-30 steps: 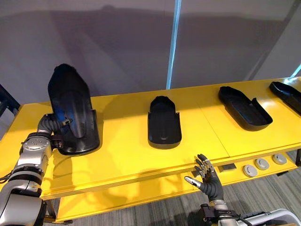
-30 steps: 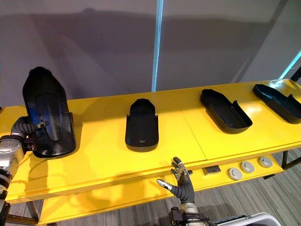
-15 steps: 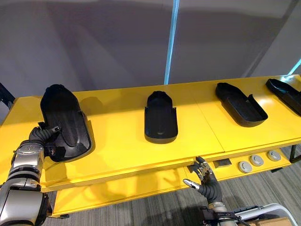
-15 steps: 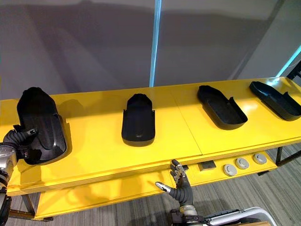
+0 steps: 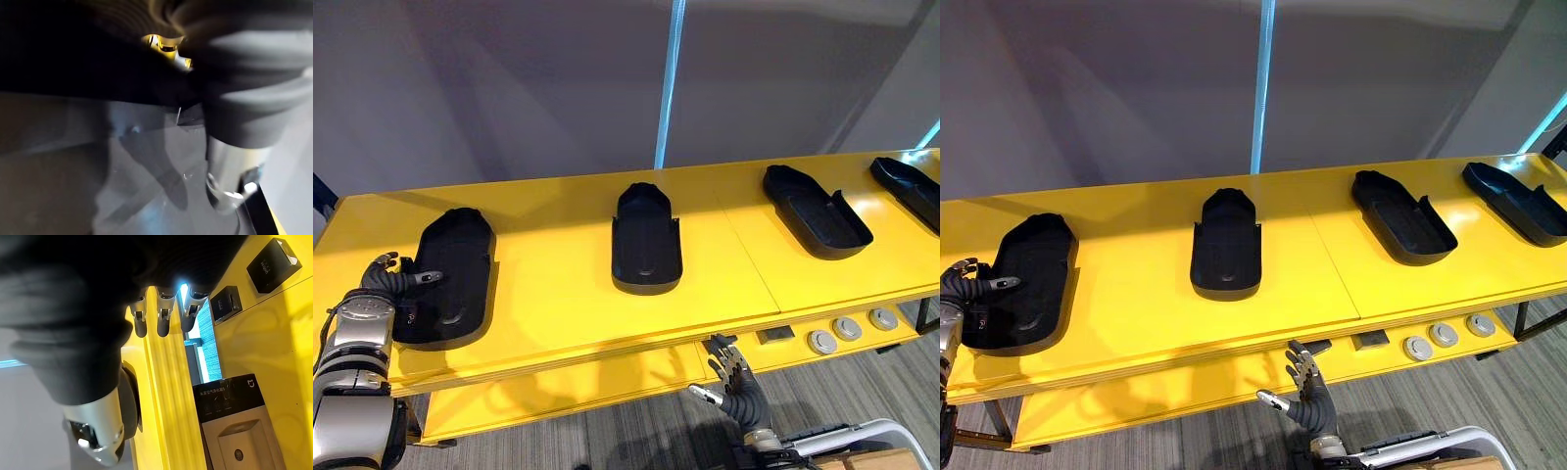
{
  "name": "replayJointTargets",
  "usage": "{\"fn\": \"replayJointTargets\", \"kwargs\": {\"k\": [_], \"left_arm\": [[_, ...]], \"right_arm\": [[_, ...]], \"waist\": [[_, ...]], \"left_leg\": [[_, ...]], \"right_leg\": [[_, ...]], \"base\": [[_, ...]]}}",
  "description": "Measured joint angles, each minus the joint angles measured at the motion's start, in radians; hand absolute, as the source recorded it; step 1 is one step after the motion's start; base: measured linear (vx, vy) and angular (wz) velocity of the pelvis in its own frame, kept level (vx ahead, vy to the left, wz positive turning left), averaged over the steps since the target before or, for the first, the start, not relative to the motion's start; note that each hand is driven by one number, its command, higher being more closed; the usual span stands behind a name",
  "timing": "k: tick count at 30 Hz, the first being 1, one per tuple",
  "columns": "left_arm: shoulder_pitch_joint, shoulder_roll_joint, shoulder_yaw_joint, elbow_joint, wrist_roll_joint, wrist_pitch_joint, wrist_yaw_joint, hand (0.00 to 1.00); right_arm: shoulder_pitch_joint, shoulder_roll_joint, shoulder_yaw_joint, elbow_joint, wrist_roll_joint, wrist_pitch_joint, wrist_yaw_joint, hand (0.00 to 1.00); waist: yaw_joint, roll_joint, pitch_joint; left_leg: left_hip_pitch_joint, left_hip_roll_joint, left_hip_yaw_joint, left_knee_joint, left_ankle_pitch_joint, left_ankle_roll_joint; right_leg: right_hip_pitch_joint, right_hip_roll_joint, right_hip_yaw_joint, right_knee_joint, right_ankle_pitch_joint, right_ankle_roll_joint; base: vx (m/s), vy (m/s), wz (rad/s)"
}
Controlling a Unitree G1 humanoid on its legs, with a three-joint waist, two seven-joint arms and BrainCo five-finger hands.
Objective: Walk over and take plastic housings, then place them on the shelf
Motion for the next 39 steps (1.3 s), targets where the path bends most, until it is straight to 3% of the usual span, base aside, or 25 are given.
{"fn": "replayJointTargets", "kwargs": {"k": [5, 8, 10, 12, 13, 14, 16, 18, 19, 21, 24, 30, 39], "left_arm": [[0.0, -0.002, 0.022, -0.047, 0.009, 0.0, 0.035, 0.0], [0.0, -0.006, 0.022, -0.227, -0.017, -0.008, 0.077, 0.0], [0.012, -0.007, 0.026, -0.442, -0.076, -0.06, 0.116, 0.0], [0.078, -0.024, 0.113, -0.673, -0.104, -0.119, 0.15, 0.0], [0.144, -0.068, 0.209, -0.833, -0.114, -0.173, 0.193, 0.0], [0.215, -0.122, 0.289, -0.965, -0.113, -0.209, 0.228, 1.0], [0.329, -0.218, 0.37, -1.108, -0.102, -0.245, 0.286, 1.0], [0.541, -0.44, 0.453, -1.301, -0.085, -0.262, 0.336, 1.0], [0.598, -0.502, 0.456, -1.344, -0.071, -0.264, 0.345, 1.0], [0.819, -0.718, 0.423, -1.481, -0.004, -0.263, 0.352, 1.0], [0.995, -0.846, 0.315, -1.565, 0.065, -0.262, 0.349, 1.0], [1.089, -0.914, 0.257, -1.585, 0.105, -0.261, 0.324, 1.0], [1.035, -0.917, 0.258, -1.445, 0.105, -0.242, 0.325, 1.0]], "right_arm": [[-0.002, 0.0, 0.0, 0.003, 0.0, 0.0, 0.001, 0.0], [-0.02, 0.0, -0.002, 0.011, 0.0, 0.0, 0.001, 0.0], [-0.043, -0.003, -0.006, 0.038, -0.001, -0.001, 0.0, 0.0], [-0.057, -0.004, -0.007, 0.055, -0.003, -0.001, 0.0, 0.0], [-0.061, 0.003, -0.017, 0.055, -0.005, -0.001, -0.001, 0.0], [-0.063, 0.005, -0.03, 0.055, -0.006, -0.001, -0.002, 0.0], [-0.065, 0.006, -0.047, 0.055, -0.015, -0.001, -0.012, 0.0], [-0.06, 0.018, -0.086, 0.061, -0.034, -0.001, -0.022, 0.0], [-0.06, 0.021, -0.093, 0.062, -0.042, -0.001, -0.022, 0.0], [-0.073, 0.043, -0.104, 0.071, -0.043, -0.002, -0.022, 0.0], [-0.074, 0.074, -0.108, 0.078, -0.044, -0.002, -0.022, 0.0], [-0.069, 0.091, -0.098, 0.078, -0.044, -0.003, -0.02, 0.0], [-0.054, 0.091, -0.1, 0.061, -0.044, -0.024, -0.03, 0.0]], "waist": [[-0.002, -0.005, 0.004], [0.005, -0.006, 0.004], [0.013, -0.006, 0.004], [0.016, -0.004, 0.004], [0.022, 0.0, 0.004], [0.028, 0.007, 0.002], [0.038, 0.023, -0.009], [0.055, 0.048, -0.024], [0.059, 0.051, -0.027], [0.08, 0.05, -0.032], [0.092, 0.051, -0.036], [0.093, 0.048, -0.042], [0.082, 0.031, -0.025]], "left_leg": [[0.008, 0.0, 0.01, 0.0, 0.0, 0.0], [0.019, -0.001, 0.005, 0.0, 0.0, 0.0], [0.028, -0.004, -0.006, 0.0, 0.0, 0.0], [0.038, -0.008, -0.014, 0.0, 0.0, 0.0], [0.046, -0.01, -0.02, 0.0, 0.0, 0.0], [0.054, -0.012, -0.032, -0.001, 0.0, 0.0], [0.055, -0.015, -0.043, -0.003, 0.0, 0.0], [0.063, -0.021, -0.065, -0.004, 0.0, 0.0], [0.067, -0.021, -0.07, -0.004, 0.0, 0.0], [0.068, -0.023, -0.092, -0.005, 0.0, 0.0], [0.061, -0.03, -0.12, -0.005, 0.001, -0.001], [0.044, -0.037, -0.142, -0.005, 0.005, -0.001], [-0.003, -0.031, -0.114, -0.004, 0.009, 0.005]], "right_leg": [[0.005, 0.003, 0.008, -0.004, 0.003, -0.004], [0.019, 0.003, 0.005, -0.005, 0.003, -0.004], [0.036, 0.001, -0.007, -0.009, 0.003, -0.004], [0.054, -0.002, -0.016, -0.018, 0.003, -0.003], [0.066, -0.002, -0.02, -0.022, 0.003, -0.003], [0.08, -0.004, -0.028, -0.026, 0.002, -0.002], [0.088, -0.007, -0.042, -0.032, 0.001, 0.0], [0.106, -0.011, -0.064, -0.04, -0.001, 0.003], [0.112, -0.012, -0.07, -0.04, -0.003, 0.004], [0.122, -0.013, -0.089, -0.043, -0.009, 0.007], [0.133, -0.017, -0.12, -0.046, -0.016, 0.009], [0.131, -0.022, -0.133, -0.057, -0.014, 0.016], [0.069, -0.02, -0.106, -0.053, -0.003, 0.016]], "base": [[-0.01, -0.001, -0.06], [-0.01, 0.001, 0.04], [-0.03, 0.015, 0.16], [-0.01, 0.021, 0.14], [-0.01, 0.018, 0.14], [-0.01, 0.015, 0.16], [-0.01, 0.014, 0.22], [-0.04, 0.026, 0.31], [-0.05, 0.016, 0.28], [-0.06, 0.009, 0.26], [-0.06, 0.011, 0.29], [-0.04, 0.021, 0.11], [0.0, -0.004, -0.08]]}}
